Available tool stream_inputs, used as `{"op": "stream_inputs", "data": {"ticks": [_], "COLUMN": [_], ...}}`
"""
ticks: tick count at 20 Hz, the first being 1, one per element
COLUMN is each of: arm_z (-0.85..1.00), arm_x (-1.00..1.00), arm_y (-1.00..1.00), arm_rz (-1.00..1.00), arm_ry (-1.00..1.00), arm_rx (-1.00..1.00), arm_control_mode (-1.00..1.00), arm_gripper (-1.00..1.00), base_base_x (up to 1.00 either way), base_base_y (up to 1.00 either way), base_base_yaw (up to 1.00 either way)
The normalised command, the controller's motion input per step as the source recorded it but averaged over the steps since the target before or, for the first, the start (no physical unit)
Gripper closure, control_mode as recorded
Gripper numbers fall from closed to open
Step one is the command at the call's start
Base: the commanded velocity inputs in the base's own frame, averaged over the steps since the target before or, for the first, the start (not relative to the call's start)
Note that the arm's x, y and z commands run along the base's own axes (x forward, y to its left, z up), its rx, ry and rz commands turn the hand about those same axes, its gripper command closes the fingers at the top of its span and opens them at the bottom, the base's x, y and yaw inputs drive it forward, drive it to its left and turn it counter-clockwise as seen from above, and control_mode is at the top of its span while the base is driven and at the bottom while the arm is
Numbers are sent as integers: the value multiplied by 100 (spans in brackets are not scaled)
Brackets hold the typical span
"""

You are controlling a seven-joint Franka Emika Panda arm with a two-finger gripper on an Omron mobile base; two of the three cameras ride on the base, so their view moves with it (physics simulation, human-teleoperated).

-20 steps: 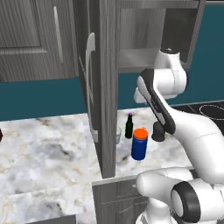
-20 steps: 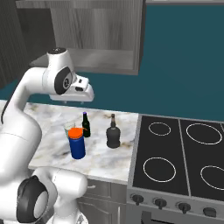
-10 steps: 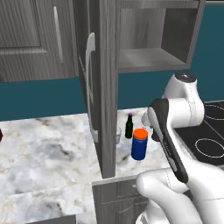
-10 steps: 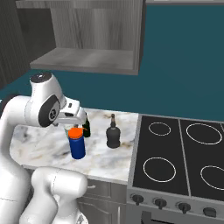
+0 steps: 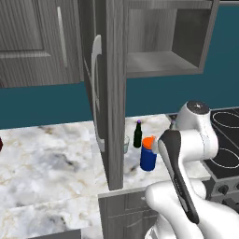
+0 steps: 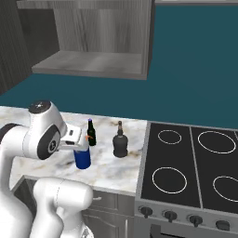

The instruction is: Sort all alcoholic drinks to one cabinet, and non-alcoholic drinks to the other.

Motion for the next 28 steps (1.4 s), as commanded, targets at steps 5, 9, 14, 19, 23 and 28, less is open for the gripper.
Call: {"op": "stream_inputs", "data": {"ticks": [5, 9, 14, 19, 23, 28], "arm_z": [-40, -28, -50, -44, -17, -7], "arm_x": [20, 43, 21, 20, 24, 22], "arm_y": [21, 24, 2, 0, 0, 0], "arm_rz": [0, 0, 0, -1, -3, -2], "arm_ry": [-1, 0, 0, -1, -5, -10], "arm_rx": [0, 0, 0, 0, 0, 0], "arm_control_mode": [-100, -100, -100, -100, -100, -100], "arm_gripper": [-100, -100, -100, -100, -100, -100], "base_base_x": [0, 0, 0, 0, 0, 0], "base_base_y": [0, 0, 0, 0, 0, 0], "base_base_yaw": [0, 0, 0, 0, 0, 0]}}
